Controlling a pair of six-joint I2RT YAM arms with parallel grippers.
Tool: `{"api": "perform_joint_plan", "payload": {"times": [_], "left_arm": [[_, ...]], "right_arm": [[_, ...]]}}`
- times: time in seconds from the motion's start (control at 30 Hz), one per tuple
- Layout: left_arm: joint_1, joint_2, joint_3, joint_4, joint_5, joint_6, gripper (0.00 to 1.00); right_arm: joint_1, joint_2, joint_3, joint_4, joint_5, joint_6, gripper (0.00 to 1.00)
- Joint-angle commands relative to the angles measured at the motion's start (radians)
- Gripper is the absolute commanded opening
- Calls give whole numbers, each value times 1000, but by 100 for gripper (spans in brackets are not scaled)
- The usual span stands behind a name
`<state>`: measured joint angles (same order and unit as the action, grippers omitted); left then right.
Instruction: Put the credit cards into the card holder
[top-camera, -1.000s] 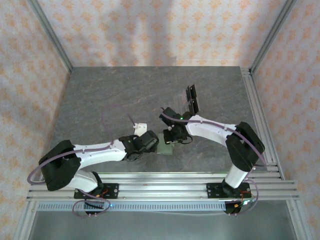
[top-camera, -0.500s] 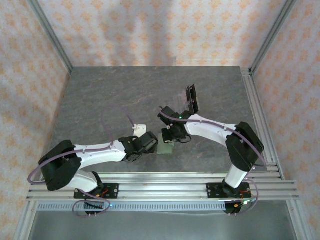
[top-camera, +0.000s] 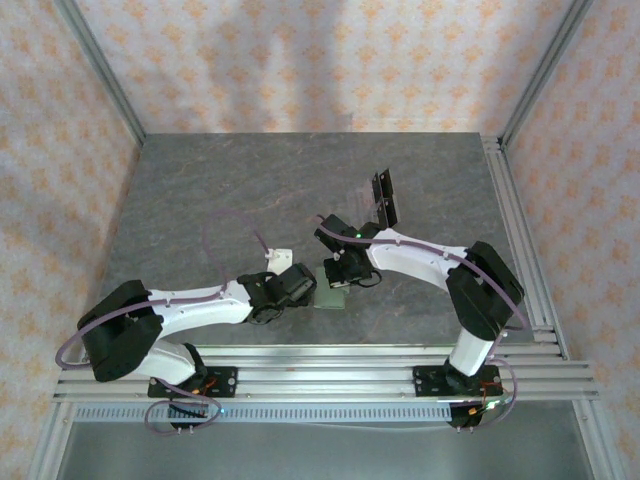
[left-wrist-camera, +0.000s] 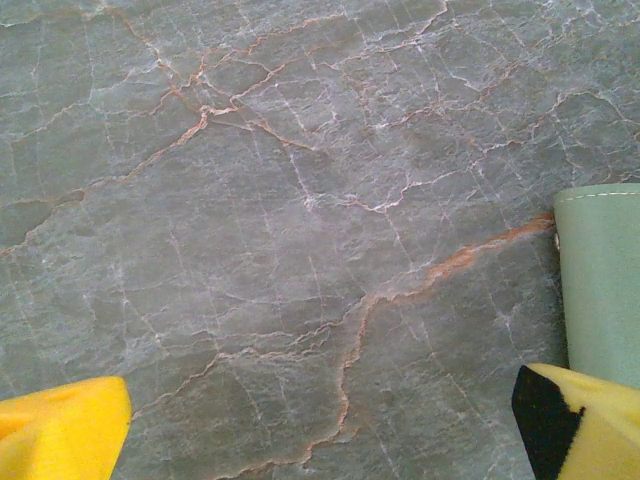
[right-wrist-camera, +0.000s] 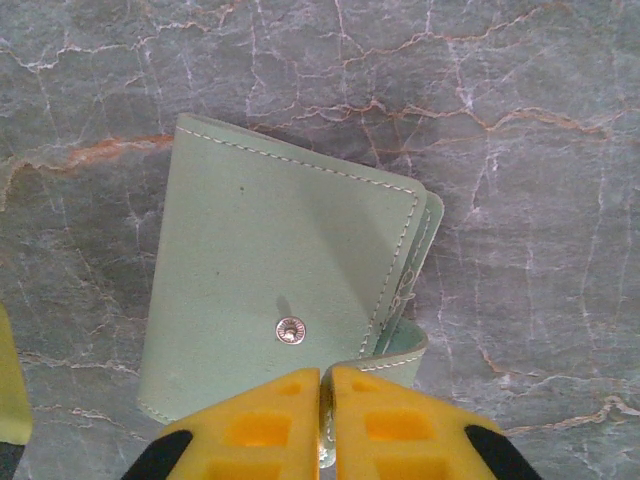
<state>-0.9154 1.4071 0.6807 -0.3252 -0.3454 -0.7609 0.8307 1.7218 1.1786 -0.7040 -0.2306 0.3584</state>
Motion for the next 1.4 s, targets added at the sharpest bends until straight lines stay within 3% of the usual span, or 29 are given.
{"api": "perform_joint_plan", "payload": {"times": [0.0,0.13,0.27,0.63,1.37], "left_arm": [[7,0,-10,3,-26,-9,100],[6,-3,-9,2,-27,-8,100],[7,-5,-10,12,-7,10,100],[5,80,20,107,162,73,100],[0,126,37,119,193,81,99]], "right_arm": [[5,0,15,-38,37,-13,6],[5,-15,7,-42,48,-13,0],[-4,-53,-18,-25,49,-4,0],[-62,-102,-82,88,-78,49,0],[-65,-21,-73,154,-123,49,0]]}}
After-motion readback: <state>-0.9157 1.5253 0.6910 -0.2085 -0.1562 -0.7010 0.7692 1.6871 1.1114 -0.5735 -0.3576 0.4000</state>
